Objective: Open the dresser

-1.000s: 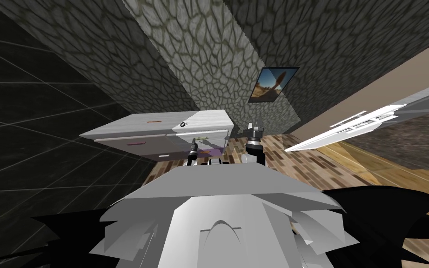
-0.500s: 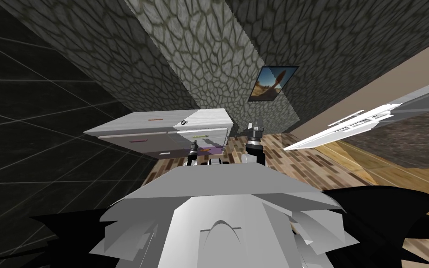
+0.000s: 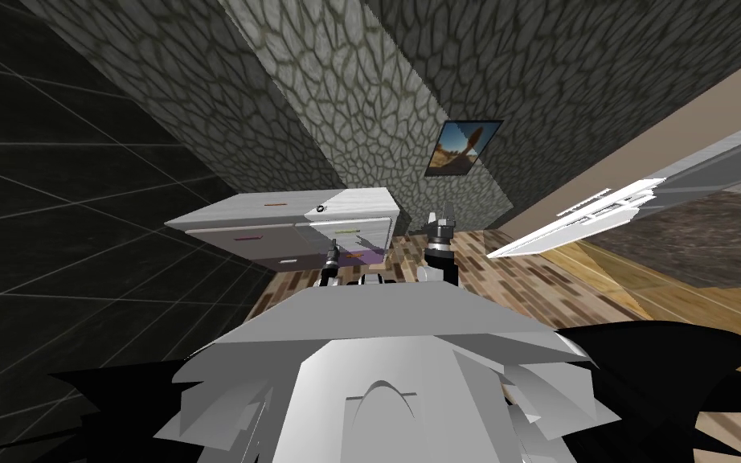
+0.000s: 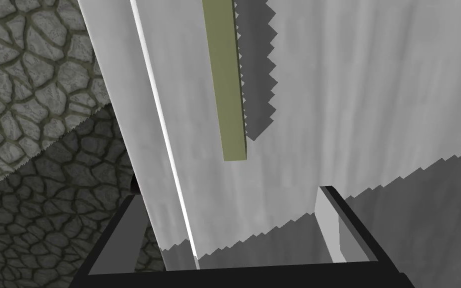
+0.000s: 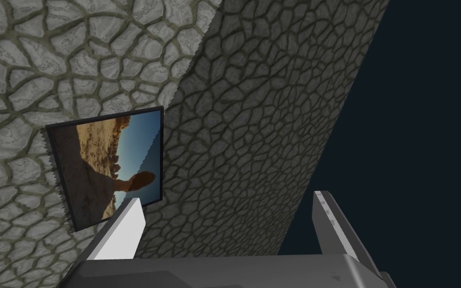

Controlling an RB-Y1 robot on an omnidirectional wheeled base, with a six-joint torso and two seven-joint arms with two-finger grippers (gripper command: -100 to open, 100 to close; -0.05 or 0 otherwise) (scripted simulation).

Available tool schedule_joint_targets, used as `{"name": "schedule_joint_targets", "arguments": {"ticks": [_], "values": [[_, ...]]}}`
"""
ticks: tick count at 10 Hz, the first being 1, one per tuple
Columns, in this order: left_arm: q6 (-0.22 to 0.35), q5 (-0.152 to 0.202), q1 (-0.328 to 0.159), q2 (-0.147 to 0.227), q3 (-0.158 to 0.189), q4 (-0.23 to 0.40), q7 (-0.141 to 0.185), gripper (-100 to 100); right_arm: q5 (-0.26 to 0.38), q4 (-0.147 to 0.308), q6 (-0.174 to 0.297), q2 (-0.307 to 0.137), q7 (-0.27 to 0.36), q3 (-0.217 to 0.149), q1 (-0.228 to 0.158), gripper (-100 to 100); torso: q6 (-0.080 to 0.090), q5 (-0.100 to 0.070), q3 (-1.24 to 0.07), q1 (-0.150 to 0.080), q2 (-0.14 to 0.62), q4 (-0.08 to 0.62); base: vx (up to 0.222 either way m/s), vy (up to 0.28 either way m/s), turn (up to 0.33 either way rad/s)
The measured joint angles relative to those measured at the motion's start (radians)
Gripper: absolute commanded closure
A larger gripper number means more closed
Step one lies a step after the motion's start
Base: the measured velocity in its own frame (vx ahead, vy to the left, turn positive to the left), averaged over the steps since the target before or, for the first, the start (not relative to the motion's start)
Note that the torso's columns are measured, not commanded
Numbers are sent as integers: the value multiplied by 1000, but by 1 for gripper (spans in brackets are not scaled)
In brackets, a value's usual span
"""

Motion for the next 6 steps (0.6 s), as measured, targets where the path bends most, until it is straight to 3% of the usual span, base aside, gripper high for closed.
{"name": "schedule_joint_targets", "arguments": {"ticks": [4,6], "values": [[13,1,-3,93,0,-1,1,-100,0,0,0,0,0,0,0,0,0,0,4,-1,7,2,24,1,-1],[36,5,-15,131,3,4,2,-100,0,0,0,0,0,0,0,0,0,0,2,0,2,1,128,7,-6]]}}
